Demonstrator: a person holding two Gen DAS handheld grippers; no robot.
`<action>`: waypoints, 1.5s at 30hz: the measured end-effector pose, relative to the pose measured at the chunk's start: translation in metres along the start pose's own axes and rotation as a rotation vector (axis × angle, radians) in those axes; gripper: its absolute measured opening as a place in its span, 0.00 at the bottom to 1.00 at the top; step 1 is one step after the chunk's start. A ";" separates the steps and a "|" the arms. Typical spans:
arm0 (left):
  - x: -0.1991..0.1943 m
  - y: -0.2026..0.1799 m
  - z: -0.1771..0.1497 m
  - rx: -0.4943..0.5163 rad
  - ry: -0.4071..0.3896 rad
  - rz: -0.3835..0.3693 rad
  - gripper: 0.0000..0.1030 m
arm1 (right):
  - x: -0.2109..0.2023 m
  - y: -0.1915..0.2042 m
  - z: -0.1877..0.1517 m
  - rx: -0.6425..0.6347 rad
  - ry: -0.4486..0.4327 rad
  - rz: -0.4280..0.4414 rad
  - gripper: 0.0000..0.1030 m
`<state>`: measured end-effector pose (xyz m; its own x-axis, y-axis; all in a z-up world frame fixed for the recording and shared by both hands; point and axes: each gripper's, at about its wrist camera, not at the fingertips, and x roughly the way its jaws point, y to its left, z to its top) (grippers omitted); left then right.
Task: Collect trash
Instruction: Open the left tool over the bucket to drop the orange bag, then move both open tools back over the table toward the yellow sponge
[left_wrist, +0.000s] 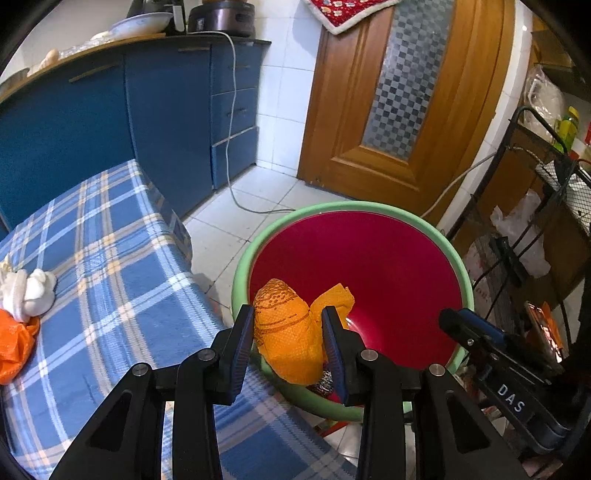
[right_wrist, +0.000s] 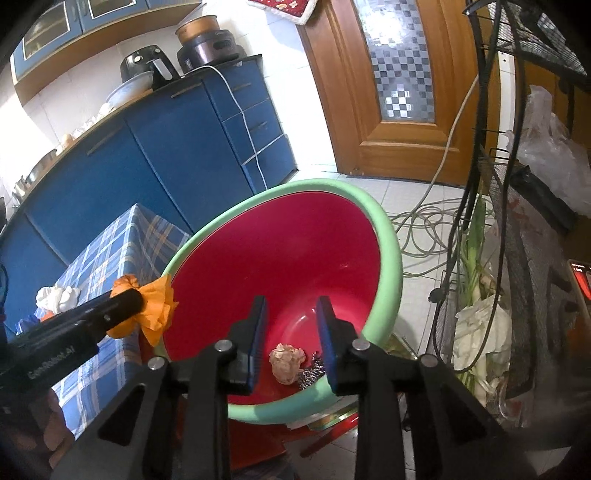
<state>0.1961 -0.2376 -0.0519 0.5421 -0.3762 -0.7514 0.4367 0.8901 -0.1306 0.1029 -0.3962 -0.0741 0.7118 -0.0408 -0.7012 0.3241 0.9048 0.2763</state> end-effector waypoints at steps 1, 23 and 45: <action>0.001 0.000 0.000 0.001 0.000 0.000 0.39 | -0.001 -0.001 0.000 0.002 -0.001 -0.001 0.29; -0.020 0.007 -0.002 -0.044 -0.033 0.005 0.57 | -0.009 0.002 -0.006 -0.002 0.001 0.001 0.32; -0.086 0.064 -0.032 -0.161 -0.082 0.108 0.57 | -0.042 0.048 -0.010 -0.074 -0.039 0.066 0.56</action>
<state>0.1542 -0.1402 -0.0160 0.6388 -0.2905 -0.7124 0.2560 0.9535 -0.1592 0.0823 -0.3465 -0.0373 0.7545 0.0050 -0.6563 0.2294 0.9349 0.2709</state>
